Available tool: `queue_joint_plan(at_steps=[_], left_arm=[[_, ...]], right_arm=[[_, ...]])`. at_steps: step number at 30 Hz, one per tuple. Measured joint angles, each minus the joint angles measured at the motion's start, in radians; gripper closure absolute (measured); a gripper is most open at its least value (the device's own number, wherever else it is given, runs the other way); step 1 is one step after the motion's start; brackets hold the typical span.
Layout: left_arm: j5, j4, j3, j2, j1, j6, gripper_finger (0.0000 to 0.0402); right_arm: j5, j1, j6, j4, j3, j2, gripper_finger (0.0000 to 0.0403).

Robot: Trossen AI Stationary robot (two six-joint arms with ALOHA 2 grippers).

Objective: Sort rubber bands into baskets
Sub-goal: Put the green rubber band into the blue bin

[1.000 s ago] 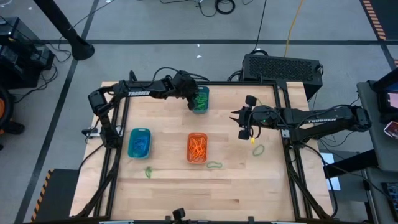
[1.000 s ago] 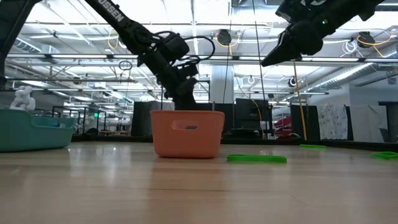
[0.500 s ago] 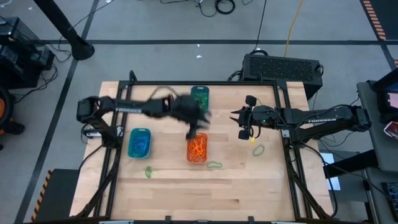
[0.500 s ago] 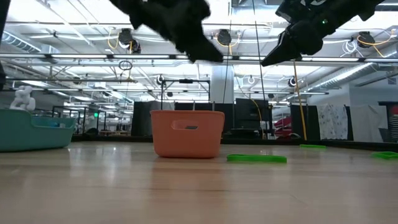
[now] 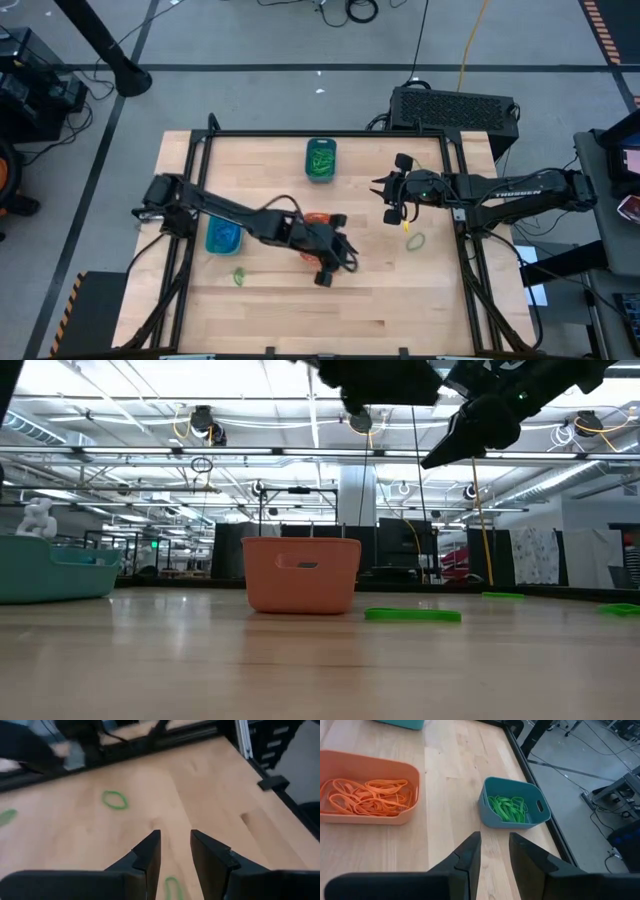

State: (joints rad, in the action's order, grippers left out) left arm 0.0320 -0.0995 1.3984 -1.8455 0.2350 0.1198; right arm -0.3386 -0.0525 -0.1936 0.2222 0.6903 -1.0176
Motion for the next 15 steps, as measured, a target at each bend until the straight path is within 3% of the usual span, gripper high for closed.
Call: queue_joint_plan(at_steps=[15], left_arm=[[0.0, -0.376, 0.434, -0.449, -0.016, -0.035, 0.0288]], right_arm=[[0.0, 0.0, 0.0, 0.051, 0.0, 0.0, 0.031]])
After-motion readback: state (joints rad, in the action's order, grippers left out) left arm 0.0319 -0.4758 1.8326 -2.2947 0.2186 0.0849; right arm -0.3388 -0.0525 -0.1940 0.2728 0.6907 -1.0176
